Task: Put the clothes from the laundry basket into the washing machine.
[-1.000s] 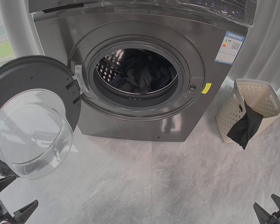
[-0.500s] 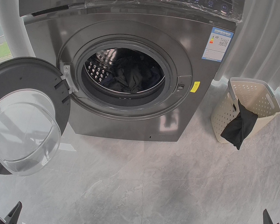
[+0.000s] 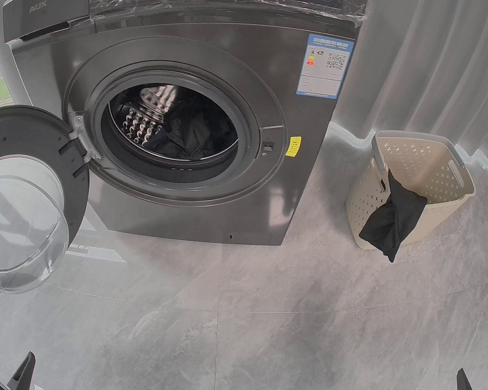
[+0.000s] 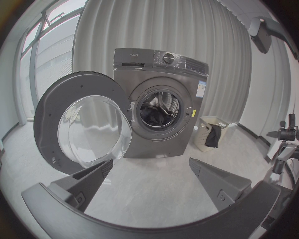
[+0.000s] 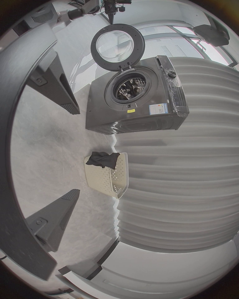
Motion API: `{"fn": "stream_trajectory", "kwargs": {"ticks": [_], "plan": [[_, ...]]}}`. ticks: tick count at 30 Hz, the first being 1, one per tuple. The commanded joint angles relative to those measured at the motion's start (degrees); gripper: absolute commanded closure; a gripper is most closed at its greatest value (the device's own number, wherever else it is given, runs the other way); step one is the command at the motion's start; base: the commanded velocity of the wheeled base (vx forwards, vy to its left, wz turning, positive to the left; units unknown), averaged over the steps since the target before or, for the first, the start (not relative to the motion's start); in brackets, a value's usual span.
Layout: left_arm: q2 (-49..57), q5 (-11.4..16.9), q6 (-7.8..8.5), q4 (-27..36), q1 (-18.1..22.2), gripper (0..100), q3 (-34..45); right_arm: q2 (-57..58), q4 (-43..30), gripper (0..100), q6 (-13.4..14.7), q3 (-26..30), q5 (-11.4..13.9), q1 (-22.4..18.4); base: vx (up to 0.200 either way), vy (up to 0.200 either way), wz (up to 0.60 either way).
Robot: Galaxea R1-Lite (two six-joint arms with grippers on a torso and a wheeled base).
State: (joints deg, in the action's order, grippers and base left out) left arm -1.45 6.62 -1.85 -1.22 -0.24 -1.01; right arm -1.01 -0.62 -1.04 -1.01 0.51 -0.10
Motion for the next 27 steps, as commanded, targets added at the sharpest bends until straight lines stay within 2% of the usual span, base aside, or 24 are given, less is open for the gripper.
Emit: {"fn": "stream_trajectory", "kwargs": {"ticks": [1, 4, 13, 27], "plan": [[1.2, -7.7, 1.68, 2.5, 0.0, 0, 0.6, 1.0, 0.0, 0, 0.1, 0.8, 0.0, 0.1, 0.0, -0.2, 0.0], [1.5, -5.5, 2.03, 2.1, 0.1, 0, 0.8, 1.0, 0.1, 0, 0.1, 0.9, -0.2, 0.1, 0.0, -0.133, 0.0], [1.4, -5.2, 1.85, 2.1, 0.0, 0, 0.7, 1.0, 0.1, 0, 0.1, 0.9, -0.2, 0.1, 0.0, 0.0, 0.0], [1.4, -5.3, 1.24, 2.1, 0.0, 0, 0.7, 1.0, 0.1, 0, 0.2, 0.9, -0.2, 0.1, 0.2, 0.0, 0.0]]}}
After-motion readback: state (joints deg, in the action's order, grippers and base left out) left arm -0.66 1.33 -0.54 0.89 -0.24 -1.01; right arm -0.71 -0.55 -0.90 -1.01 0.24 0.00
